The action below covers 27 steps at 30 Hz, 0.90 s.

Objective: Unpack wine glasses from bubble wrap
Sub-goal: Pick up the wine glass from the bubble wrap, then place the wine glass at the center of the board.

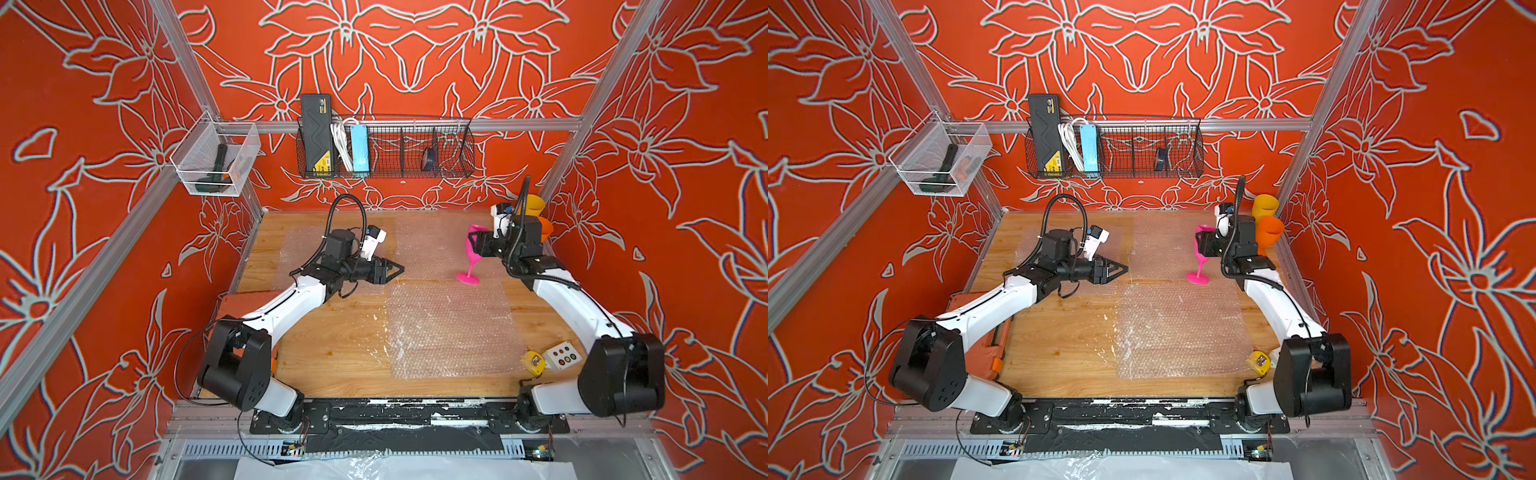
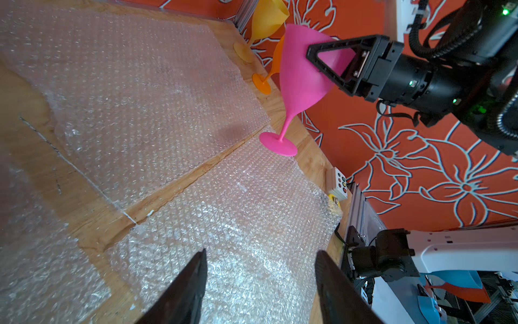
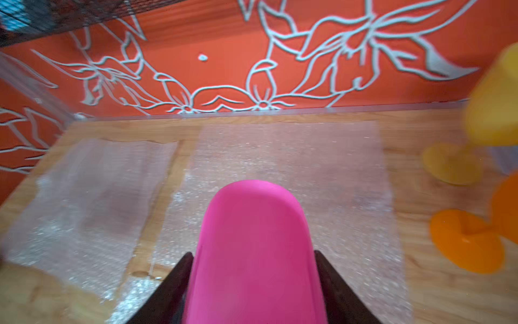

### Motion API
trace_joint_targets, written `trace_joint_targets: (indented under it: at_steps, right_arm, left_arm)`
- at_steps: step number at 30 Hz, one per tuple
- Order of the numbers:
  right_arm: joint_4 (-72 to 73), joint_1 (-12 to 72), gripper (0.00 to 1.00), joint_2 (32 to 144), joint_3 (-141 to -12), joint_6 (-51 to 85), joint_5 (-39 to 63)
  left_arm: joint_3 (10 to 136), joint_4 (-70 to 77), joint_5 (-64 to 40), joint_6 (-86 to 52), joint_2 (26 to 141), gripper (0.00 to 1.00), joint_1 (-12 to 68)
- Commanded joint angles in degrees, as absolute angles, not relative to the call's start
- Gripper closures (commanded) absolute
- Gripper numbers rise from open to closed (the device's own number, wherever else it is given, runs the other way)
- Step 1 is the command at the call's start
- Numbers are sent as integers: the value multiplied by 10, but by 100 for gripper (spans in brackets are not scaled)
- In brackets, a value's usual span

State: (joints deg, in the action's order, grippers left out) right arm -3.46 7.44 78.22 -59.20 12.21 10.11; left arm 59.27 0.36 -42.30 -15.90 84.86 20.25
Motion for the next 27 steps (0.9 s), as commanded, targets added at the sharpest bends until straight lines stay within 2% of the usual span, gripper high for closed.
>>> trace_joint_targets:
  at_steps: [1,5,12,19,27]
  right_arm:
    - [4,52,38,746,-550,77,-50]
    - [60,30,38,724,-498,49,-136]
    - [174,-3,38,734,-435,13,-205]
    - [266,-39,36,773,-409,2,-208]
    - [292,-73,35,815,-407,29,-183]
  left_arm:
    - [621,-37,-413,-156,859,40,197]
    - [615,-39,-431,-163,863,39,180]
    - [593,-23,-483,-181,855,39,133]
    - [588,-4,-516,-184,852,38,125]
    - [586,-9,-513,-186,860,38,122]
